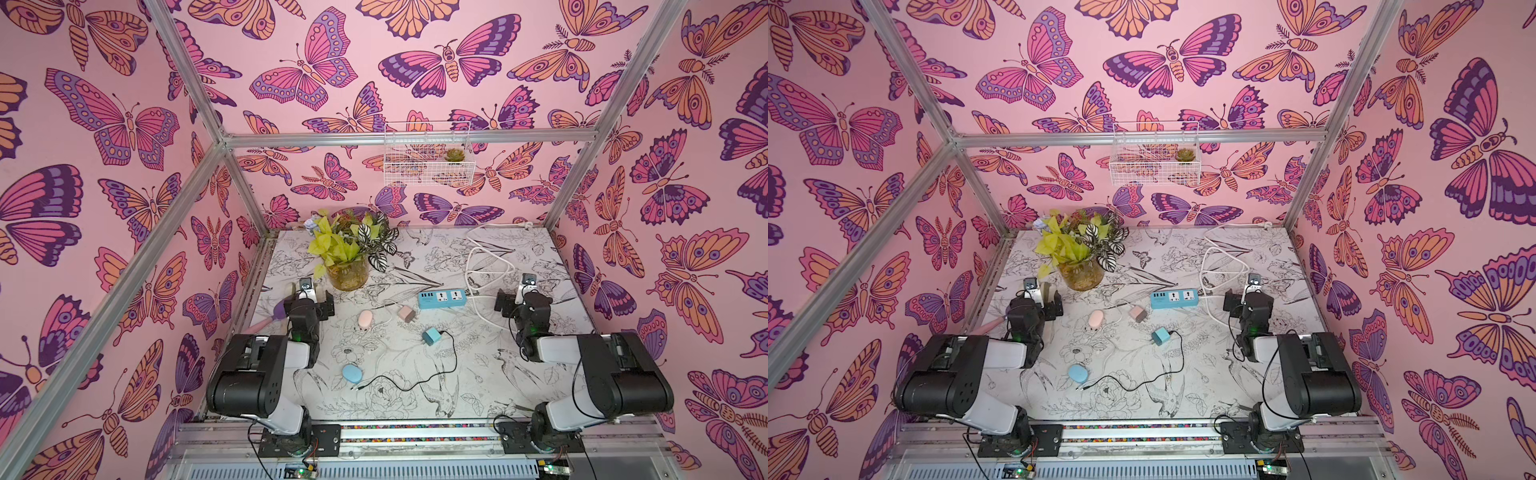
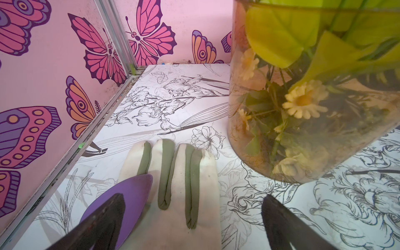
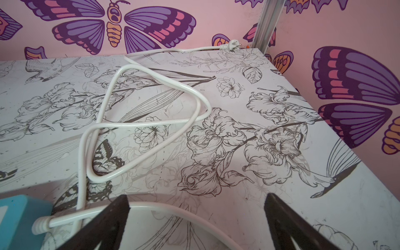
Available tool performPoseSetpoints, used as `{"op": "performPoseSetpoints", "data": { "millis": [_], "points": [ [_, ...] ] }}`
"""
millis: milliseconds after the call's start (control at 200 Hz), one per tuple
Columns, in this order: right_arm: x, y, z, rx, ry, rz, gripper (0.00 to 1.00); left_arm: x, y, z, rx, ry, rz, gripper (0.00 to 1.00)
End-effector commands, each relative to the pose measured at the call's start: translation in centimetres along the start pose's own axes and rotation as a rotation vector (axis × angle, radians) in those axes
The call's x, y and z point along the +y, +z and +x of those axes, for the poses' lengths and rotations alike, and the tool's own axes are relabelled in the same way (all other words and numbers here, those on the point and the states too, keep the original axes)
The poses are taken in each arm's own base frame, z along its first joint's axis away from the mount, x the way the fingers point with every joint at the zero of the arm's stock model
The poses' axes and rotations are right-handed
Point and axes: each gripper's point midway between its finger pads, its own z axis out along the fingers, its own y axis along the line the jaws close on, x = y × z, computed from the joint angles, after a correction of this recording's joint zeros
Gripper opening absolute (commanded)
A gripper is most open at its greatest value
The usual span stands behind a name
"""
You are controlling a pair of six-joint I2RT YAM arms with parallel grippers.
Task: Charge the bluetooth headset
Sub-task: Pick up the plug from the center of the board.
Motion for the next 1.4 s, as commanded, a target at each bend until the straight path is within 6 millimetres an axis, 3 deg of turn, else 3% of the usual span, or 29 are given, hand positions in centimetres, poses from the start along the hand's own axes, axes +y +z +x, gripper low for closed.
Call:
{"op": "performPoseSetpoints", "data": {
  "millis": [0, 311, 466, 486, 717, 732, 832, 937, 967, 1168, 1278, 1393],
  "points": [
    [-0.1, 0.2, -1.0, -0.016, 0.006, -0.003, 0.99, -0.2, 0.1, 0.1, 0.007, 0.000, 0.018, 1.00],
    [0.0, 0.2, -1.0, -0.011, 0.008, -0.011, 0.99, 0.1, 0.3, 0.2, 0.026, -0.024, 0.032, 1.00],
    [0.4, -0.1, -2.3, 0.006, -0.011, -0.029, 0.99, 0.4, -0.8, -1.5, -0.037, -0.009, -0.040, 1.00],
    [0.3, -0.1, -2.3, 0.030, -0.011, -0.024, 0.99, 0.5, -1.4, -0.2, -0.017, 0.001, -0.042, 1.00],
    [0.6, -1.7, -4.2, 0.094, 0.051, -0.050, 0.99, 0.9, -1.3, 0.0, 0.011, 0.019, -0.073, 1.00],
    [0.6, -1.9, -4.3, 0.090, 0.058, -0.051, 0.99, 0.8, -0.9, -1.3, 0.003, 0.011, -0.076, 1.00],
    [1.3, -2.7, -5.4, 0.052, 0.104, -0.100, 0.99, 0.2, -1.0, -3.6, 0.060, 0.043, -0.040, 1.00],
    [2.1, -3.0, -6.2, 0.054, 0.163, -0.143, 0.99, 0.8, -2.0, -6.0, 0.023, -0.035, -0.069, 1.00],
    [2.3, -3.1, -6.6, 0.055, 0.179, -0.159, 0.99, 1.0, -2.8, -7.5, 0.004, -0.077, -0.074, 1.00],
    [2.8, -4.8, -8.8, 0.077, 0.380, -0.198, 0.99, 0.3, -5.1, -10.0, 0.042, -0.347, 0.006, 1.00],
    [1.7, -5.7, -7.6, 0.197, 0.593, -0.155, 0.99, -1.7, -6.6, -11.2, 0.068, -0.571, 0.167, 1.00],
    [2.6, -5.6, -7.2, 0.257, 0.781, -0.309, 0.99, -3.6, -7.6, -11.9, 0.075, -0.712, 0.310, 1.00]
  ]
}}
